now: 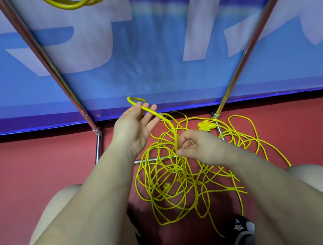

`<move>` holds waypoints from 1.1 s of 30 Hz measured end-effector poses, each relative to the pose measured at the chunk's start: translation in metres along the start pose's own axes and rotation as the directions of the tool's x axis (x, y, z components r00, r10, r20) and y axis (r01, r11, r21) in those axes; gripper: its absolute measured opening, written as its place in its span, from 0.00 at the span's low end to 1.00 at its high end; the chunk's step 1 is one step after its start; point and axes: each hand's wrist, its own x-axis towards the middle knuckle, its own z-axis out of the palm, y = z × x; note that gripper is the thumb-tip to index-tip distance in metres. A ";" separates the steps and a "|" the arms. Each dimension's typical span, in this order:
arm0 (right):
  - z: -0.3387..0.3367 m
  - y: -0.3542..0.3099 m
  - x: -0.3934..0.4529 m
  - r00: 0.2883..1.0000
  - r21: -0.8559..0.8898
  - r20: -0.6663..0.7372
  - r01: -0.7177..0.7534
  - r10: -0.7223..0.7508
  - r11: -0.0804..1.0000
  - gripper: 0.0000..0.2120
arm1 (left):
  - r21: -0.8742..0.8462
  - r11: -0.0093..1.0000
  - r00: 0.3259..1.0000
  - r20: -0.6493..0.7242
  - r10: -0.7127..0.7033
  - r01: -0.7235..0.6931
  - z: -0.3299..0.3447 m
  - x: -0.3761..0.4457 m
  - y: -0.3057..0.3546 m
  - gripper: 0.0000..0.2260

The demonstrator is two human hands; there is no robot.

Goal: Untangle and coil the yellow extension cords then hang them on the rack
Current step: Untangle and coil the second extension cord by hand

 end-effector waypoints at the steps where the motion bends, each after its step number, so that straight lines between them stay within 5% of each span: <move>1: -0.001 -0.001 0.000 1.000 0.018 -0.001 0.006 -0.006 1.000 0.11 | -0.010 1.000 1.000 0.011 -0.008 0.008 0.000 0.000 0.000 0.07; 3: 0.000 -0.005 -0.002 1.000 0.069 -0.003 0.004 -0.004 0.998 0.11 | 0.035 0.999 0.998 0.048 -0.043 0.041 0.000 -0.001 -0.002 0.07; 5: -0.001 -0.009 -0.002 0.998 0.228 -0.062 -0.011 0.025 0.974 0.10 | 0.271 0.959 0.993 0.056 -0.104 0.085 0.000 -0.004 -0.010 0.11; 8: -0.013 -0.013 0.000 0.964 0.573 -0.214 -0.010 0.161 0.819 0.06 | 0.792 0.608 0.951 0.151 -0.270 0.047 -0.007 -0.013 -0.031 0.14; 11: -0.025 -0.010 0.002 0.923 0.794 -0.264 0.043 0.280 0.607 0.01 | 0.911 0.404 0.865 0.266 -0.425 -0.082 -0.012 -0.021 -0.046 0.11; 15: -0.033 -0.011 0.000 0.957 0.906 -0.221 0.131 0.188 0.402 0.09 | 0.858 0.487 0.902 0.331 -0.278 -0.165 -0.009 -0.018 -0.045 0.08; 17: -0.032 -0.010 -0.001 0.960 0.801 -0.238 0.107 0.148 0.589 0.12 | 0.816 0.559 0.935 0.301 -0.188 -0.150 -0.005 -0.017 -0.039 0.09; 20: -0.019 0.000 0.000 0.975 0.277 -0.206 -0.020 0.079 0.961 0.16 | 0.698 0.711 0.968 0.230 -0.103 -0.090 -0.001 -0.016 -0.028 0.10; 23: -0.001 0.008 0.000 0.997 -0.023 -0.033 -0.068 0.068 0.997 0.17 | 0.500 0.866 0.990 0.129 -0.054 -0.018 0.000 -0.011 -0.016 0.09; 29: -0.005 0.009 0.000 0.993 -0.110 -0.114 -0.027 0.015 0.994 0.04 | 0.113 0.993 0.999 0.032 -0.031 0.028 0.001 -0.006 -0.002 0.07; 33: -0.006 -0.001 0.000 0.986 0.166 -0.165 0.011 0.017 0.986 0.06 | 0.189 0.979 0.988 0.120 -0.097 0.073 0.001 -0.005 -0.004 0.07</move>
